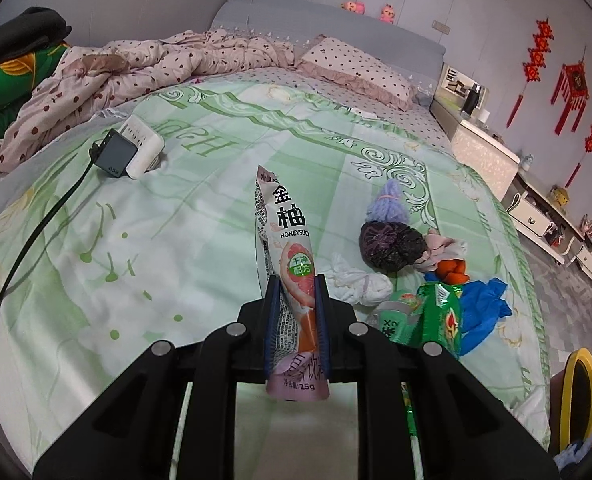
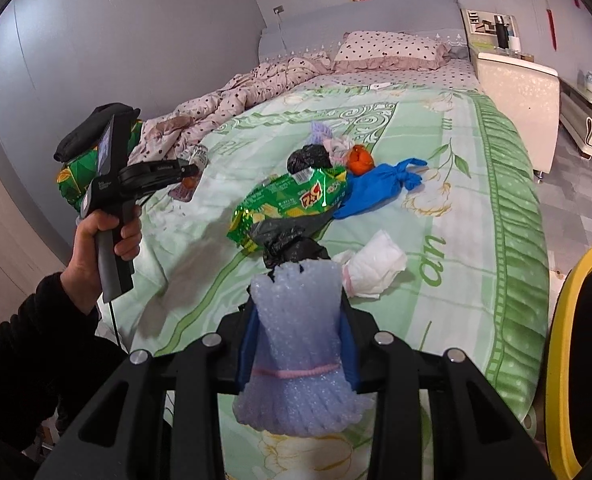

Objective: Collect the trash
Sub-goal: 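Carry both items to the yellow bin and open both tools to drop them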

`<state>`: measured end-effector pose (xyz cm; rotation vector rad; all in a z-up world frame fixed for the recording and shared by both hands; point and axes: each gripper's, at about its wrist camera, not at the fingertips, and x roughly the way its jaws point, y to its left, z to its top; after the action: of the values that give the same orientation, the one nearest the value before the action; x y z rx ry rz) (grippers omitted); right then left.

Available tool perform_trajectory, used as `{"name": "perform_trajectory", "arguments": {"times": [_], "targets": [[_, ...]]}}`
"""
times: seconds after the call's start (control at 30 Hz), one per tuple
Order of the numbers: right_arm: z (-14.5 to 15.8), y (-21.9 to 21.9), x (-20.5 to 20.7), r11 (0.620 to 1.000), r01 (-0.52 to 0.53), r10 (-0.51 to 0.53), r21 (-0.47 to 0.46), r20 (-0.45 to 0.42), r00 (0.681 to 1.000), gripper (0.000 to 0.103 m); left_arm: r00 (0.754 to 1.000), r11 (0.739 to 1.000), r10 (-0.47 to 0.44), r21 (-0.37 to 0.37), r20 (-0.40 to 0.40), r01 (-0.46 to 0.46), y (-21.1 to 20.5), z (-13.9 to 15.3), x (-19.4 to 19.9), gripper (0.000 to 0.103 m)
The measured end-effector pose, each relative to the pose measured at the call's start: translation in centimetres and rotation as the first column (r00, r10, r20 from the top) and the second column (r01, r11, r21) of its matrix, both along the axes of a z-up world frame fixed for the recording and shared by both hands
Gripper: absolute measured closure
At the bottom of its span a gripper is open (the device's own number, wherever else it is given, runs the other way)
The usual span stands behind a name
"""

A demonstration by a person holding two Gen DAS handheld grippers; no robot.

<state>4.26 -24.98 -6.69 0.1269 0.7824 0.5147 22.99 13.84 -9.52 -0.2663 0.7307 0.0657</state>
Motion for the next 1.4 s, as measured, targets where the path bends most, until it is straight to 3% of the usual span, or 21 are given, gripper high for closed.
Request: {"name": "perform_trajectory", "arguments": {"times": [0.3, 0.63, 0.87, 1.1, 1.27, 1.4], "targets": [[7.1, -3.7, -1.3, 0.995, 0.084, -0.089, 0.047, 0.119, 0.989, 0.070, 0.986, 0.992, -0.124, 0.025, 0.116, 0.122, -6.2, 7.1, -4.1, 0.087], [12.9, -9.9, -2.8, 0.980, 0.189, -0.199, 0.065, 0.219, 0.955, 0.070, 0.928, 0.948, -0.316, 0.046, 0.195, 0.314, -16.7, 13.0, -7.6, 0.087], [15.6, -15.4, -3.8, 0.952, 0.298, -0.305, 0.067, 0.268, 0.914, 0.070, 0.863, 0.890, -0.455, 0.077, 0.222, 0.450, -25.5, 16.1, -9.5, 0.087], [16.7, -21.3, -4.8, 0.906, 0.417, -0.417, 0.065, 0.293, 0.860, 0.070, 0.786, 0.816, -0.575, 0.085, 0.225, 0.572, -34.5, 18.0, -10.6, 0.087], [15.7, -25.1, -5.0, 0.873, 0.482, -0.483, 0.074, 0.273, 0.832, 0.070, 0.734, 0.760, -0.646, 0.090, 0.211, 0.643, -40.5, 17.9, -11.0, 0.087], [13.6, -27.7, -4.7, 0.848, 0.523, -0.529, 0.087, 0.224, 0.819, 0.070, 0.702, 0.719, -0.692, 0.081, 0.165, 0.690, -44.7, 16.0, -10.1, 0.087]]}}
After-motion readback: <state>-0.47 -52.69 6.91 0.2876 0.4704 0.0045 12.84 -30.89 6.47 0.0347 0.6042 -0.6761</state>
